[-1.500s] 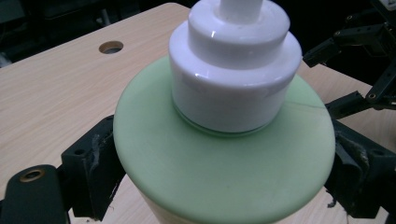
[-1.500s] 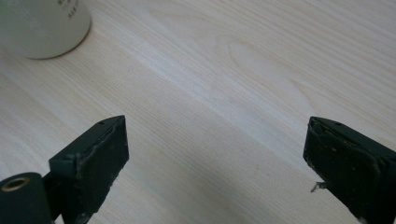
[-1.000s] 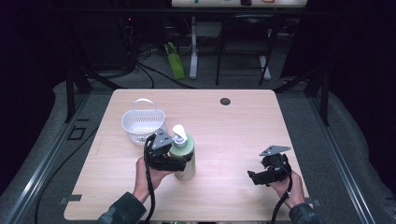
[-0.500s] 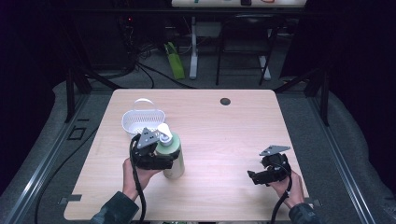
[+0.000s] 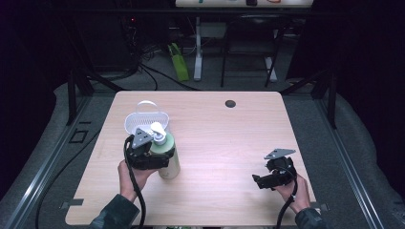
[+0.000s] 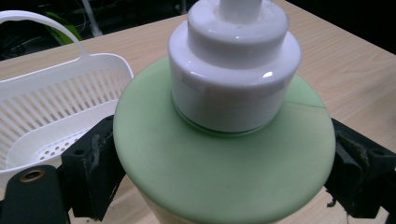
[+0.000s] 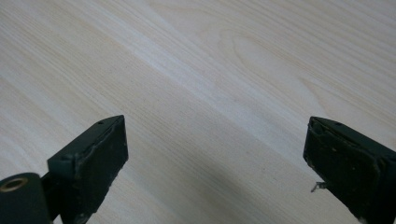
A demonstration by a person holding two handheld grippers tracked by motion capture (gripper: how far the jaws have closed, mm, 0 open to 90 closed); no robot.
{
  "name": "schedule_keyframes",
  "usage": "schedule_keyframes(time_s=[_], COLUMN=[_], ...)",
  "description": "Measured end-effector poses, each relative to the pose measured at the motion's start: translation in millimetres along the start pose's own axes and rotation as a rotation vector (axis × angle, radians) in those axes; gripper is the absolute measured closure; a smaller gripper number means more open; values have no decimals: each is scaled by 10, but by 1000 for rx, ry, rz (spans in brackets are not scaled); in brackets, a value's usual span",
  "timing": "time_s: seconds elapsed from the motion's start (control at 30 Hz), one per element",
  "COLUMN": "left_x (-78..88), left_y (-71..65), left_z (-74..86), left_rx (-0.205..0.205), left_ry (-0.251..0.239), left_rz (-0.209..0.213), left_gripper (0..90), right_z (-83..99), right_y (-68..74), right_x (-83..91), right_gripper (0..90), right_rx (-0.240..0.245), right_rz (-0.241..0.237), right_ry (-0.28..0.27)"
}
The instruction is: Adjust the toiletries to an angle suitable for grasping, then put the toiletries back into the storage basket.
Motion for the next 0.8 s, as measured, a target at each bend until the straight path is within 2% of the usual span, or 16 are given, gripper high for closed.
schedule_keyframes(time_s=[0.17,0.3,0.8], left_x=[10,22,196], left_y=[11,-12,46], left_z=[4,10,-40], left_rx=[2,-19,-3], left_ry=[2,2,-90], left_rz=[6,20,69], left_gripper=[115,15,0], right_z=[-6,-9,-35], right_y=[4,1,0], right_x=[-2,-8,-25], right_gripper=[57,57,56], right_rx=[-3,0,13], right_rz=[1,0,-4], right_ry=[1,3,4])
Point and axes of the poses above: each handheld gripper's, and its own axes: x roughly backward along the jaws, z roughly out of its underside, y roughly to its left, the point moved 1 cm from there along -x, roughly forward along the jaws, and after that the axes turned 11 degrees about y, right-handed, at the moved point
